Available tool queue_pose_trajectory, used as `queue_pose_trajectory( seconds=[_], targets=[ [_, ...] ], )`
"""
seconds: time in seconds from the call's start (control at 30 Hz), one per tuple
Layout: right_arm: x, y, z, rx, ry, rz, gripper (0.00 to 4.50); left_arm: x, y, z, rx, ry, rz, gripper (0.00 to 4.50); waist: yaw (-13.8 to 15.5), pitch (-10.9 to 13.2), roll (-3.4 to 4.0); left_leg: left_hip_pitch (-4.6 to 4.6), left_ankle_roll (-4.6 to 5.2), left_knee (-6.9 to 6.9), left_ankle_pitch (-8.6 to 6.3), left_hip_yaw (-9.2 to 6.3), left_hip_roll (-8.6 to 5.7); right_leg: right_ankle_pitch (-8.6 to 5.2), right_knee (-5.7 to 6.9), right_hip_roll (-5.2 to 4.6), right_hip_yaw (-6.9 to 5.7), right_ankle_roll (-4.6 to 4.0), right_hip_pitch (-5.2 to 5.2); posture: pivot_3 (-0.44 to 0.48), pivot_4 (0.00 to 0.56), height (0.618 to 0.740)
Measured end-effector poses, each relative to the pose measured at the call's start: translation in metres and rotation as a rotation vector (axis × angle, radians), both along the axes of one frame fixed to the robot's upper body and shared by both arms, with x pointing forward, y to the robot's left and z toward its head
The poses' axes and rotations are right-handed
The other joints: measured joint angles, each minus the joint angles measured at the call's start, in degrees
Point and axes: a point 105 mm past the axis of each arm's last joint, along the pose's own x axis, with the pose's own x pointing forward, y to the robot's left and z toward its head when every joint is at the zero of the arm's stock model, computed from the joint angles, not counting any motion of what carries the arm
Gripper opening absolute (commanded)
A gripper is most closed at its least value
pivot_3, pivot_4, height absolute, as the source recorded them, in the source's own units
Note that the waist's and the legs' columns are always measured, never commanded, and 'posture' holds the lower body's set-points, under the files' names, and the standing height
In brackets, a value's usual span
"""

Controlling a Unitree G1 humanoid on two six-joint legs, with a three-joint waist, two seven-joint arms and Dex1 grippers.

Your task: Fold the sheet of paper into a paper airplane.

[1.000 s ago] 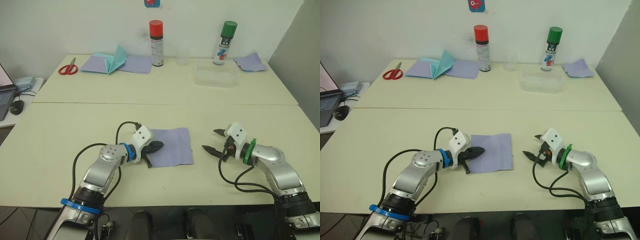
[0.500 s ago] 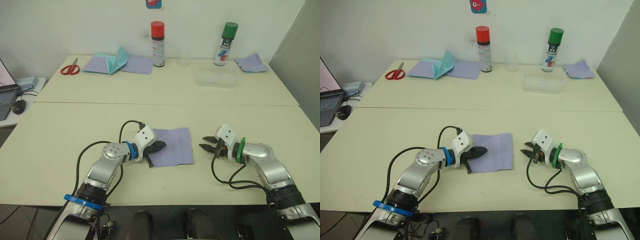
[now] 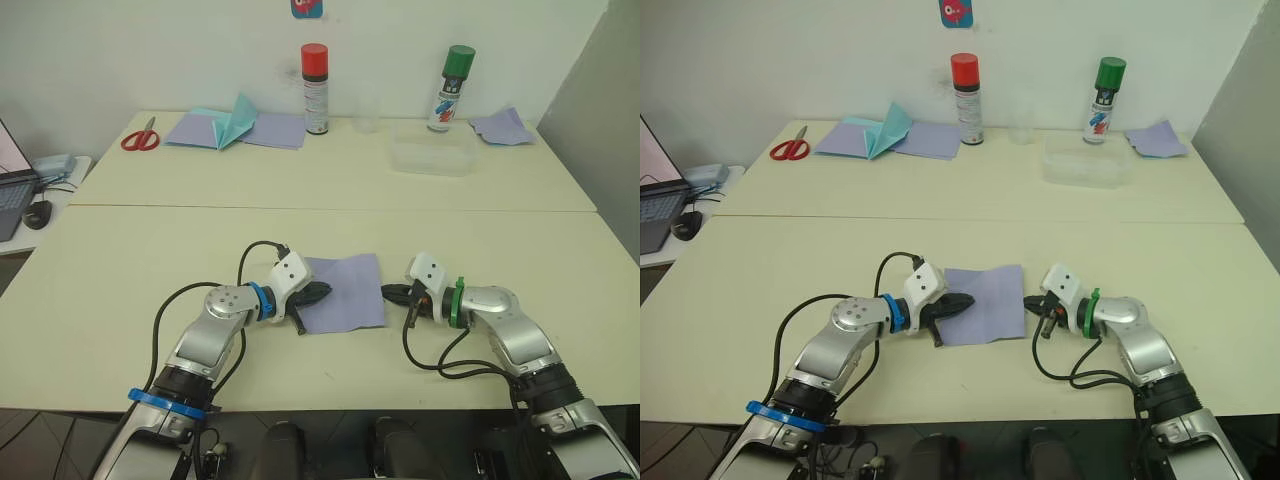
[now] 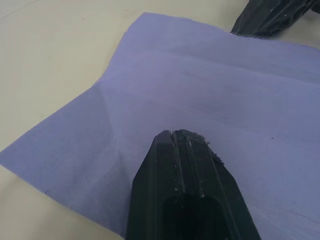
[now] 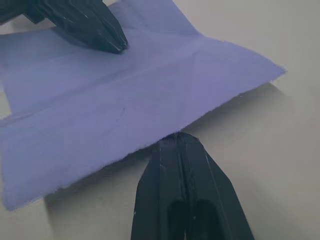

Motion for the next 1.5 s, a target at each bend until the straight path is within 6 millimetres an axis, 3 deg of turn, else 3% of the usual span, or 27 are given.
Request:
queue_pose_trajectory(
  seconds=[0.2,0.57,1.1,1.37,1.5],
  targets=[
    [-0.001,0.012,0.007,0.131,0.075,0.002,0.02,0.000,-0.001,0.000,-0.003,0.000,-0.001,0.00,0.05,0.00,0.00,0.00,0.00,0.00,0.00,-0.01,0.01,0.00,0.00,-0.01,0.00,0.00,0.00,0.000,0.150,0.740],
    [0.000,0.034,0.030,0.257,0.059,0.034,0.02,-0.001,-0.002,-0.001,-0.007,0.002,-0.002,0.00,0.06,0.00,0.01,-0.01,0.00,0.00,0.00,-0.01,0.01,0.00,0.00,-0.03,0.01,0.00,0.00,0.000,0.150,0.740],
    [0.014,0.063,0.005,0.188,0.028,0.044,0.02,-0.006,0.008,0.000,0.029,0.005,0.021,0.00,-0.23,-0.01,0.02,0.02,0.00,-0.06,0.00,0.00,0.07,-0.01,-0.01,0.09,0.00,-0.02,-0.04,0.000,0.150,0.740],
    [0.009,0.083,0.009,0.226,0.036,0.104,0.02,-0.006,0.011,0.000,0.035,0.021,0.038,0.00,-0.26,-0.03,0.02,0.06,0.00,-0.06,0.00,0.01,0.12,-0.01,0.00,0.16,0.02,-0.02,-0.03,0.000,0.150,0.740],
    [0.015,0.082,-0.003,0.145,0.030,0.076,0.02,-0.006,0.012,-0.001,0.036,0.027,0.051,0.00,-0.30,-0.05,0.02,0.11,0.00,-0.06,0.00,0.01,0.12,-0.01,0.01,0.15,0.06,-0.02,-0.02,0.000,0.150,0.740]
  ],
)
